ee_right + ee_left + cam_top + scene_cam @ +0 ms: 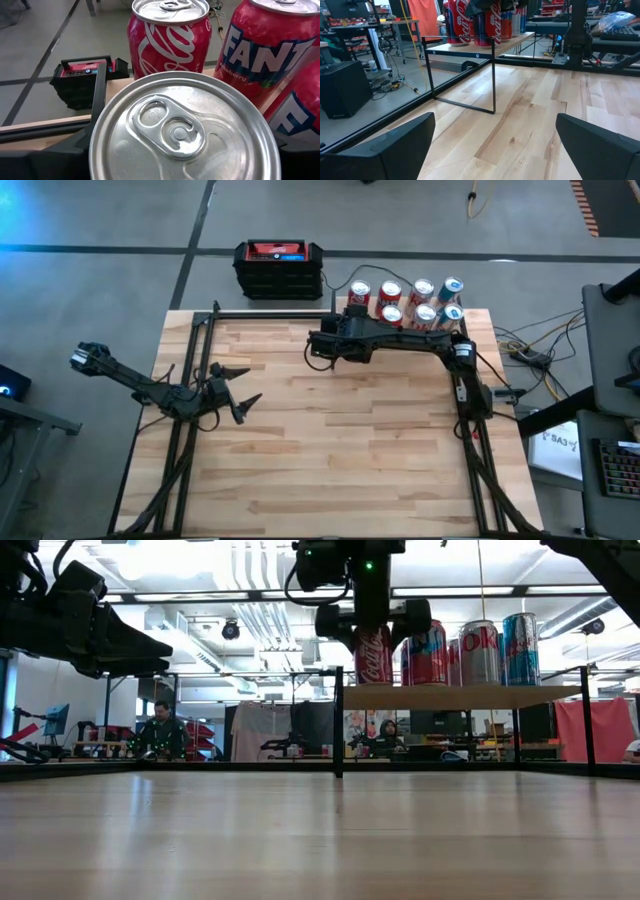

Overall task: Place canned beverage on shelf
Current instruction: Put the red white soda can on the shelf aligned with the other red white soda can

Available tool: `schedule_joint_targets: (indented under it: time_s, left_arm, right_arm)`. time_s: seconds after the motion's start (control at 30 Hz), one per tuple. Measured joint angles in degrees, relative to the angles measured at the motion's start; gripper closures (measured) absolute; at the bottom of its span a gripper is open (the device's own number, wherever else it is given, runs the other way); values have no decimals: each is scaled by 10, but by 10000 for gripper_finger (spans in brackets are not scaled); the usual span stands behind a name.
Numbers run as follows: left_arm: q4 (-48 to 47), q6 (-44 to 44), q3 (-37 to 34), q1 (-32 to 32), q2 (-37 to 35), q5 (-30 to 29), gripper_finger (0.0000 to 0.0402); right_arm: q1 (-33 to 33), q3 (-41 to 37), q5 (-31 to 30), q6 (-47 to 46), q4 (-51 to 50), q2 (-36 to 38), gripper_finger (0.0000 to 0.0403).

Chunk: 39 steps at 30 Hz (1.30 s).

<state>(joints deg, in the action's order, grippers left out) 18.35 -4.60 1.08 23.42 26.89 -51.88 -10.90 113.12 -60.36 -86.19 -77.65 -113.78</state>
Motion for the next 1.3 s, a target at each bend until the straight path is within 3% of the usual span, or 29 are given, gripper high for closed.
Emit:
schedule_joint_targets:
  time_s: [0.6, 1.3]
  left_arm:
    - [0, 0, 0, 0, 0, 0, 2]
    - [0, 0, 0, 0, 0, 0, 2]
  right_arm:
    - [-4, 0, 2, 3, 3, 0, 109]
    - [20, 0, 6, 6, -16, 3, 33]
